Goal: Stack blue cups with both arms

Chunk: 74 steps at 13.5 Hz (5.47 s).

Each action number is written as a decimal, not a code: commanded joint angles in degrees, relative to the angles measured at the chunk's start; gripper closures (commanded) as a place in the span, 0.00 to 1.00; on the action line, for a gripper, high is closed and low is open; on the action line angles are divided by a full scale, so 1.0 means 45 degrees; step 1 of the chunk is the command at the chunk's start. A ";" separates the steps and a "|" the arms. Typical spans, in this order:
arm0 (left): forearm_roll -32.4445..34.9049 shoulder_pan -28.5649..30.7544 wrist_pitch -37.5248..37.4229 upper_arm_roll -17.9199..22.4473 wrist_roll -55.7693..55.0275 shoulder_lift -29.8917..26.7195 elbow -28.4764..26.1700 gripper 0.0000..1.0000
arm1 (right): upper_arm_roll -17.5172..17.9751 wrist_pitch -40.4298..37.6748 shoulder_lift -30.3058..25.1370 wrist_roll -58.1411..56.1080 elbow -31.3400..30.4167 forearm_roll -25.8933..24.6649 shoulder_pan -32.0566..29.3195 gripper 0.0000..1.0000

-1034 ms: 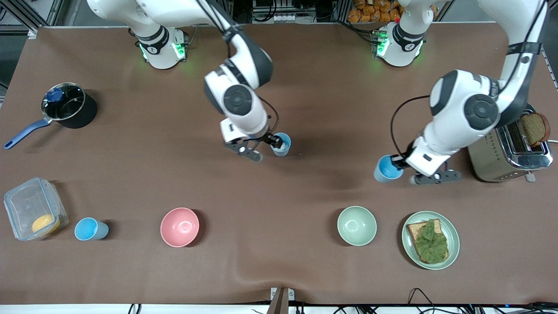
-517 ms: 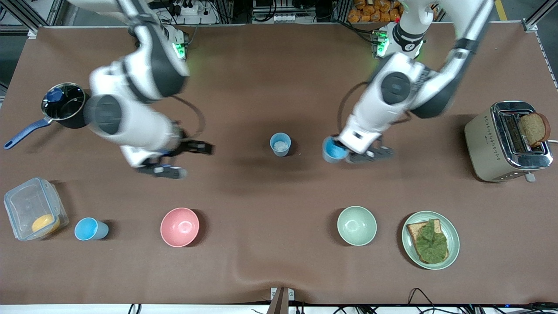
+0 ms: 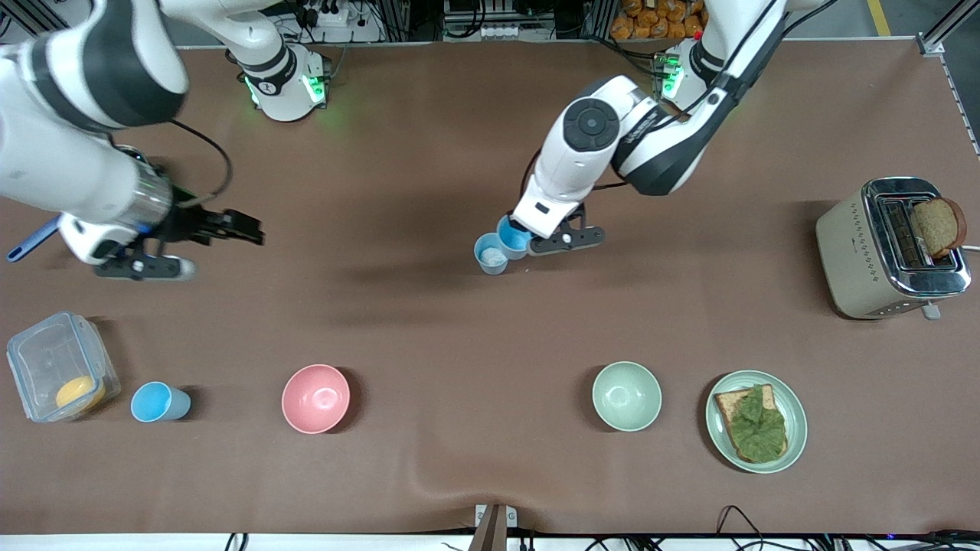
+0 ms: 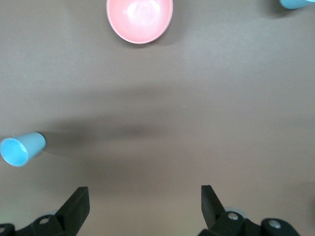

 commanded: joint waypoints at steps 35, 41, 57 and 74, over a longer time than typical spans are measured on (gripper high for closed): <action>0.1707 0.5651 -0.6124 0.0307 0.8969 -0.2765 0.3435 0.00 | 0.0441 -0.1793 -0.1291 -0.2125 0.1226 -0.2426 -0.1566 0.00; 0.1687 0.6178 -0.7354 0.0327 0.9539 -0.2923 0.4213 0.00 | 0.0421 -0.1889 -0.1291 -0.2106 0.1128 -0.2368 -0.1605 0.00; -0.1282 0.2957 -0.8860 0.6225 1.2784 -0.4485 0.4196 0.00 | 0.0402 -0.1889 -0.1349 -0.2125 0.0835 -0.2270 -0.1703 0.00; -0.1360 0.3231 -0.9779 0.6088 1.0828 -0.5715 0.3670 0.00 | 0.0402 -0.2045 -0.1408 -0.2085 0.0835 -0.2270 -0.1684 0.00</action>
